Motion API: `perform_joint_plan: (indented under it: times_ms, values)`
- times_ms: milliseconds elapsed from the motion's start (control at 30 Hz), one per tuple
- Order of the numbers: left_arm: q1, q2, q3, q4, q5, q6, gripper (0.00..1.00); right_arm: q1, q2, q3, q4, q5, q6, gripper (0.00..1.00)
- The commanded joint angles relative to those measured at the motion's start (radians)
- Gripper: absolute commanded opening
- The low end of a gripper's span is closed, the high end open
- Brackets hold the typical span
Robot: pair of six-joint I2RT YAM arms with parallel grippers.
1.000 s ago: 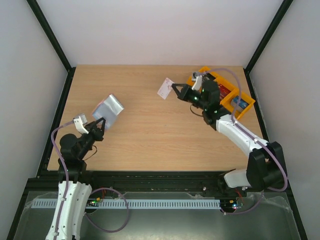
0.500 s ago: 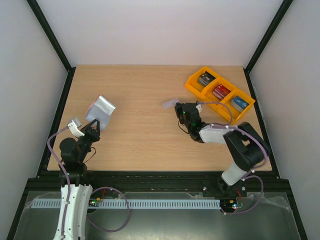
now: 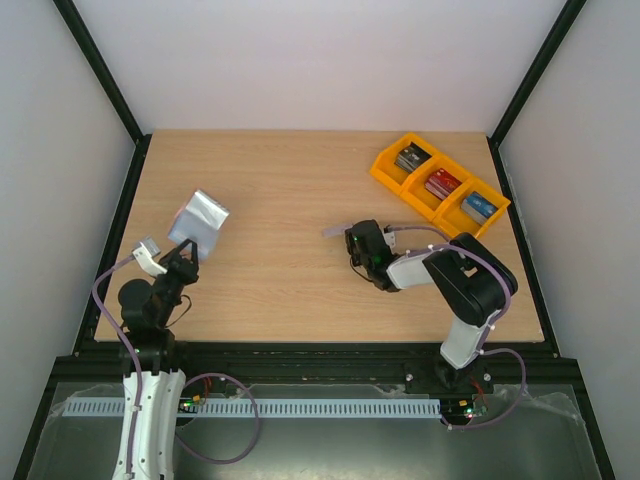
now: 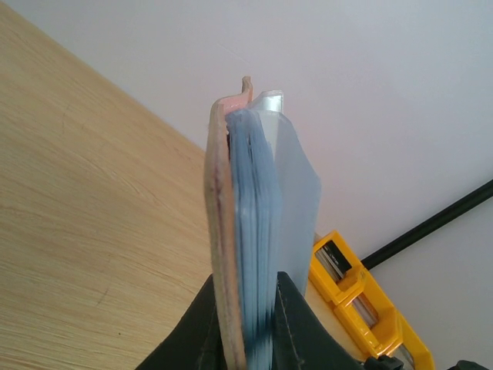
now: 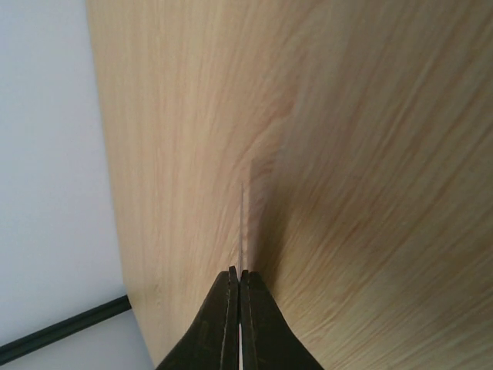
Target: Take the credit cards out of the card holder
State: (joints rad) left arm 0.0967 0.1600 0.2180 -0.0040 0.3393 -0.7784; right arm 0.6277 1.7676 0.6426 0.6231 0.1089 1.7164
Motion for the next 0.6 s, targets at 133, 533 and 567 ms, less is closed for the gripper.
perform_joint_plan:
  times_ms: [133,533,567]
  values:
    - [0.009,-0.014,-0.011,0.055,0.012,-0.015,0.02,0.02,0.015,-0.012,-0.061,0.049,0.094,0.02]
    - [0.012,-0.013,-0.012,0.061,0.016,-0.015,0.02,0.02,-0.027,-0.017,-0.122,-0.039,0.108,0.21]
    - [0.012,-0.013,-0.012,0.061,0.016,-0.015,0.02,0.02,-0.036,-0.017,-0.125,-0.05,0.105,0.24]
